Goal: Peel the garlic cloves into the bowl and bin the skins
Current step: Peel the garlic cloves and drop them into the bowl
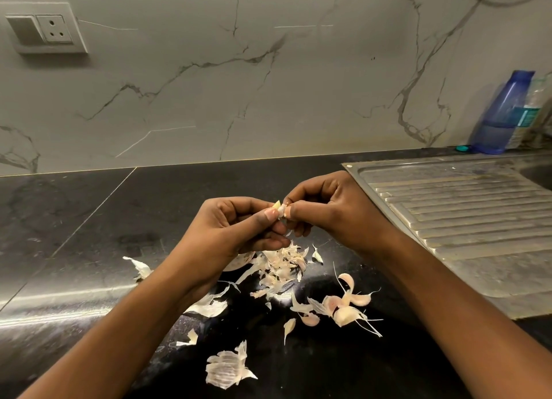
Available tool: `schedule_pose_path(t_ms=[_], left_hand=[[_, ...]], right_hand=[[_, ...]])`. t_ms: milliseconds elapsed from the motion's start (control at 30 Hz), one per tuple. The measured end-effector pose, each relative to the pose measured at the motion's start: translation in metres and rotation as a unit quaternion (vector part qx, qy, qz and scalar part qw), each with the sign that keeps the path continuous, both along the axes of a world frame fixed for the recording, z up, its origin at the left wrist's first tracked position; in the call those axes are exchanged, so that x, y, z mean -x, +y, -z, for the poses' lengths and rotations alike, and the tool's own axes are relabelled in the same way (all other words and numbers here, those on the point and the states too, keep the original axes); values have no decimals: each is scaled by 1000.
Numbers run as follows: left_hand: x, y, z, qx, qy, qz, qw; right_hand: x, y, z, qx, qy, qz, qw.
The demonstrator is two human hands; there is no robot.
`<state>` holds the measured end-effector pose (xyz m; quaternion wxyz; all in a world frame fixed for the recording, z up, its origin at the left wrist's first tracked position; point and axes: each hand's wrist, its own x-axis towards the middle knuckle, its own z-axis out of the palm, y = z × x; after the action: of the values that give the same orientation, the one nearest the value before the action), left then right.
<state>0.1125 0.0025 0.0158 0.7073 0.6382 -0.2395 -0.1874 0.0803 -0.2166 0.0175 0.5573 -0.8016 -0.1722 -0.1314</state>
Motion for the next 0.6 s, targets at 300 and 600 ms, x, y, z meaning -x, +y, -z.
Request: schedule_pose_path(t_ms=[300, 600], left_hand=[[-3, 2, -1, 20, 5, -24, 999], [-6, 2, 0, 33, 17, -26, 999]], right_hand=[[-1, -2, 1, -11, -3, 5, 1000], [-1, -7, -1, -10, -9, 23, 1000]])
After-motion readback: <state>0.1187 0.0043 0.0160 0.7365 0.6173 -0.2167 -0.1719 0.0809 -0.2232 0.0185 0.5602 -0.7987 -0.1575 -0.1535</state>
